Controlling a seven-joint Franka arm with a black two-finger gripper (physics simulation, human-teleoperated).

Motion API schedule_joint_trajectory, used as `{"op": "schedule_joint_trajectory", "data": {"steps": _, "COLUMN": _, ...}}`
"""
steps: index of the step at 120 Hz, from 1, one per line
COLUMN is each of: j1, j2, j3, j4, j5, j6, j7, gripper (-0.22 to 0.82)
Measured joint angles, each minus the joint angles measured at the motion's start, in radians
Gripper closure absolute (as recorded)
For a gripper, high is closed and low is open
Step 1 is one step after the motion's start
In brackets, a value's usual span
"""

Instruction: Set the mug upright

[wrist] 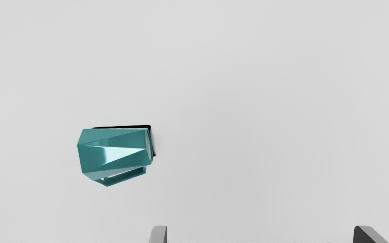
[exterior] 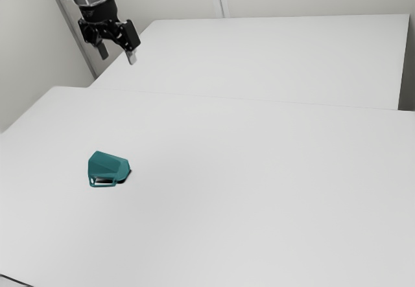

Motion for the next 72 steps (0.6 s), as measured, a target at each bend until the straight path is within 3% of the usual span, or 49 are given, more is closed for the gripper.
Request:
{"op": "schedule_joint_trajectory", "data": {"steps": 16, "j1": -0.002, "j2": 0.01, "j3": 0.005, "j4": -0.002, "j5": -0.002, "j6": -0.017, "j7": -0.01, "gripper": 0.0}}
{"op": "schedule_joint_trajectory", "data": {"steps": 34, "j1": 0.004, "j2": 0.065, "j3": 0.129, "j4": -0.015, "j5": -0.059, "j6": -0.025, "j7": -0.015, "gripper": 0.0}}
{"op": "schedule_joint_trajectory", "data": {"steps": 72, "j1": 0.016, "j2": 0.101, "j3": 0.282, "j4": -0.095, "j5": -0.18, "j6": -0.028, "j7": -0.003, "gripper": 0.0}}
